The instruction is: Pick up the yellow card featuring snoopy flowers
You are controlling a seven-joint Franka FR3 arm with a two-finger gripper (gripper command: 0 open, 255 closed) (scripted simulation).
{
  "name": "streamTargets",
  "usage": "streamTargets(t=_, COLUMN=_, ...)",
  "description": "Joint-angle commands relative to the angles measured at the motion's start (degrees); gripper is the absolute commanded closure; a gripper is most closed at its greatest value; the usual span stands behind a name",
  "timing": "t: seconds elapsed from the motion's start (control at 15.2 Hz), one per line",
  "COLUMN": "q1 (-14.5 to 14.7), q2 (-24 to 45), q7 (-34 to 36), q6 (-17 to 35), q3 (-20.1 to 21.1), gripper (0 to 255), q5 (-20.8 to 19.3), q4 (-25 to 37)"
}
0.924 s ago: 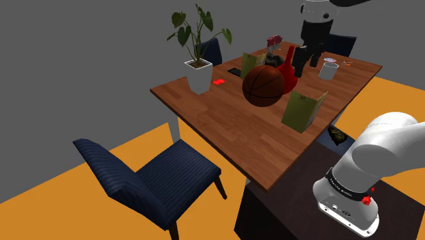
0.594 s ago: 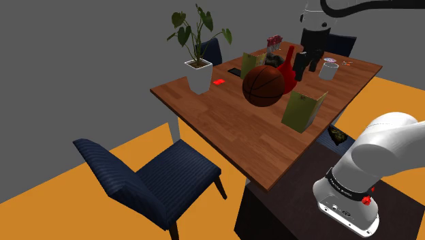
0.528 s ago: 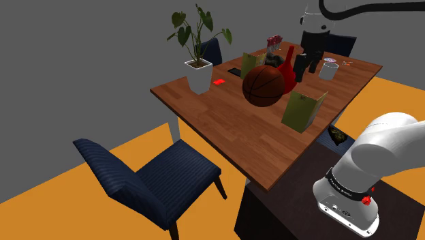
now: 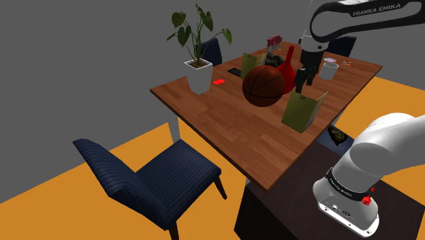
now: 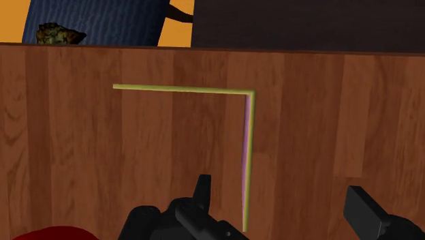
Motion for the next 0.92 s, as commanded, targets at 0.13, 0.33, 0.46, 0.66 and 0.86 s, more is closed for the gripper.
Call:
streamTargets(t=0.13, q1=-0.42, q2=3.46, q7=-2.78, q6=4.35, q3=-2.87, gripper=0, q5=-0.58, q4=-1.40)
streamTargets(t=0.33, q1=-0.48, q2=4.20, q7=-2.69, q6=6.90, q3=-3.23, gripper=0, q5=-0.82, q4=-3.22)
streamTargets(t=0.46, q1=-0.51, q2=4.78, q7=-2.64, q6=8.63, q3=-3.48, gripper=0, q5=-0.98, q4=-4.37)
streamTargets(t=0.66, q1=-0.54, q2=5.28, q7=-2.59, q6=10.02, q3=-3.68, gripper=0, q5=-1.10, q4=-5.25)
streamTargets(t=0.86, q1=-0.48, q2=5.36, q7=-2.57, q6=9.89, q3=-3.63, gripper=255, q5=-1.04, q4=-5.04)
